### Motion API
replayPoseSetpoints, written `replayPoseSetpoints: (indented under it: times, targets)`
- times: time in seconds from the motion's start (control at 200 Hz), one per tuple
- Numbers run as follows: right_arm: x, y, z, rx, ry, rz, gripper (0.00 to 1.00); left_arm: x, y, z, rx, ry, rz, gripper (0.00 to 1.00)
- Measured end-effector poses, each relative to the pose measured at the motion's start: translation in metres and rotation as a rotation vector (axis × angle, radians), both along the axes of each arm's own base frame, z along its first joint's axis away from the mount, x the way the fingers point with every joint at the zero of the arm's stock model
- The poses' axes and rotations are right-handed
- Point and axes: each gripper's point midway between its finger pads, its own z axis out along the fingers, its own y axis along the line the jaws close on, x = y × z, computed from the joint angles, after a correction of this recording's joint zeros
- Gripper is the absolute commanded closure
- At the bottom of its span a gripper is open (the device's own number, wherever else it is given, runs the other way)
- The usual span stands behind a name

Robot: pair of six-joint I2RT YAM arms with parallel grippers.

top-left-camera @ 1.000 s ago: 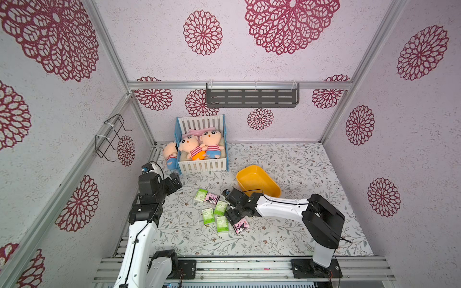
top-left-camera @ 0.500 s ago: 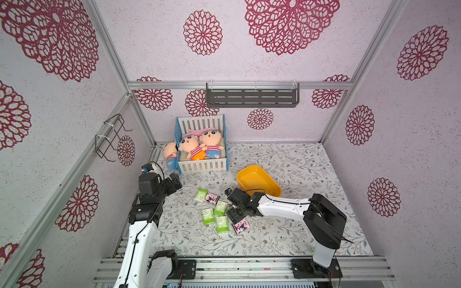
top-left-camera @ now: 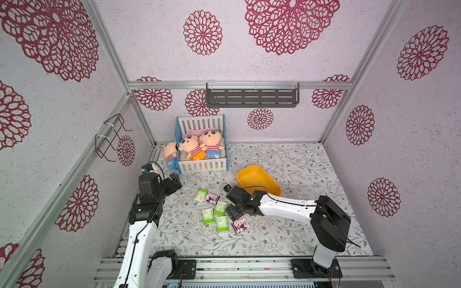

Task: Put the pocket tissues into the storage box
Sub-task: Pick up the pocket tissues from the center of the board.

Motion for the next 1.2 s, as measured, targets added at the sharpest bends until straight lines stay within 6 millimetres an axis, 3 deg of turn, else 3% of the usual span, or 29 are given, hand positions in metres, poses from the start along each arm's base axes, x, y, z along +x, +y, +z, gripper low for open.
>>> replayPoseSetpoints:
  times: [0.15, 0.495, 1.201]
  targets:
    - [0.001, 0.002, 0.007, 0.020, -0.013, 0.000, 0.19, -0.003, 0.000, -0.005, 0.001, 0.009, 0.002, 0.03]
    - [-0.012, -0.010, -0.025, -0.033, 0.050, 0.009, 0.19, -0.006, 0.000, -0.009, 0.003, 0.019, 0.005, 0.03]
    - [-0.024, -0.004, -0.052, -0.059, 0.096, 0.041, 0.19, -0.007, 0.002, -0.008, 0.007, 0.017, 0.011, 0.03]
